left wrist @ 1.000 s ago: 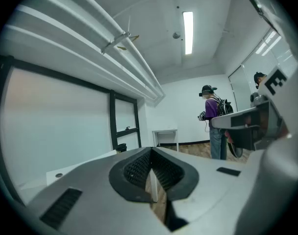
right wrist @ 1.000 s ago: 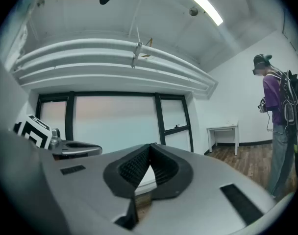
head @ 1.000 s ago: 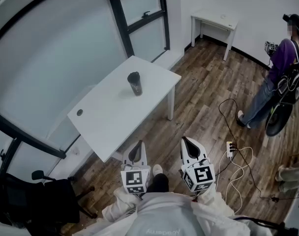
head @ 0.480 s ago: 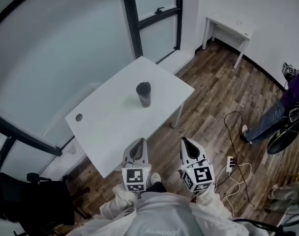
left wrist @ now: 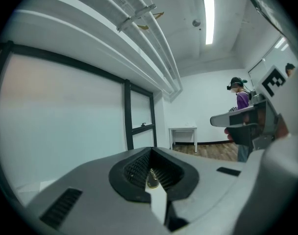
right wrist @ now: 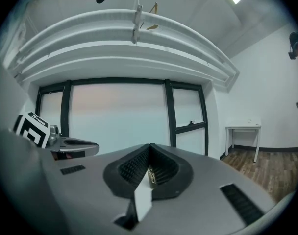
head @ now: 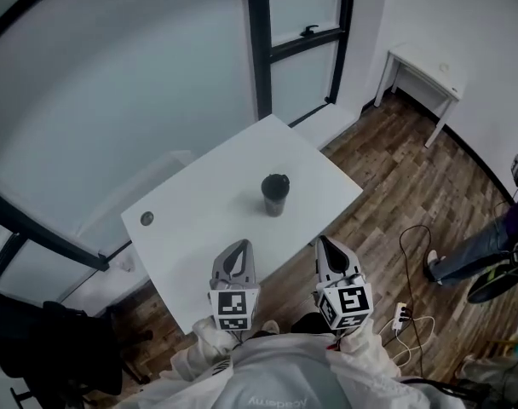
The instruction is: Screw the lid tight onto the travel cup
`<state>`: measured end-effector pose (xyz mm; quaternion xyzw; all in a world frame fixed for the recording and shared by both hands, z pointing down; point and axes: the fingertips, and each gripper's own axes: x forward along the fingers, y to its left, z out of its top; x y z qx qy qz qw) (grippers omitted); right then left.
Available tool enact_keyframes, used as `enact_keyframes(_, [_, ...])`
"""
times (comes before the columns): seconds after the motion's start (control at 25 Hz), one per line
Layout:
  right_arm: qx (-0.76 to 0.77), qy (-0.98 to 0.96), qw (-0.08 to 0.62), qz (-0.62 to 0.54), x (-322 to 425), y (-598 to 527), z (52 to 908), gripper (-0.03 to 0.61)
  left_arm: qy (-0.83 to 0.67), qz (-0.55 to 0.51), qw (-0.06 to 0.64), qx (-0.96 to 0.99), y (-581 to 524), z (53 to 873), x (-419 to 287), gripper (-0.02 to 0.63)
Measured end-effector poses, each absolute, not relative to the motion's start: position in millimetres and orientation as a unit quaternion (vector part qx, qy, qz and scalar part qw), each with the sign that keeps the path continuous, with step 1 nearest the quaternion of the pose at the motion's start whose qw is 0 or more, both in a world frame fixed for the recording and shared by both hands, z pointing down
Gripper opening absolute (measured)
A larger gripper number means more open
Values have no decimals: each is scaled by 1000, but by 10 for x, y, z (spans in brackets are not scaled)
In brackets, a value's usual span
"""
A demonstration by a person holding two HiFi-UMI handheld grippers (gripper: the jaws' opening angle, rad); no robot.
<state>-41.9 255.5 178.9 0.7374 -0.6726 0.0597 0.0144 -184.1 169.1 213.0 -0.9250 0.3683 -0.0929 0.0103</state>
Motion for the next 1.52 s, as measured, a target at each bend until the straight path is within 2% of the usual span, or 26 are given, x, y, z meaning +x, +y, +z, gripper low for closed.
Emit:
enact_keyframes(0.8, [563,-817,35,120,999,292,2409,21,559,-163,-46,-812,220,2830,-760,8])
enact_keyframes(1.08, [509,-851,28,126,1046,-172,2560,21,594,-166,-66,-784,17,3007,-786,8])
enact_keyframes(1.52, [473,-875,-2,99,782,-619,2886,21,569,-83,-60,-816,-393,3275,-918,8])
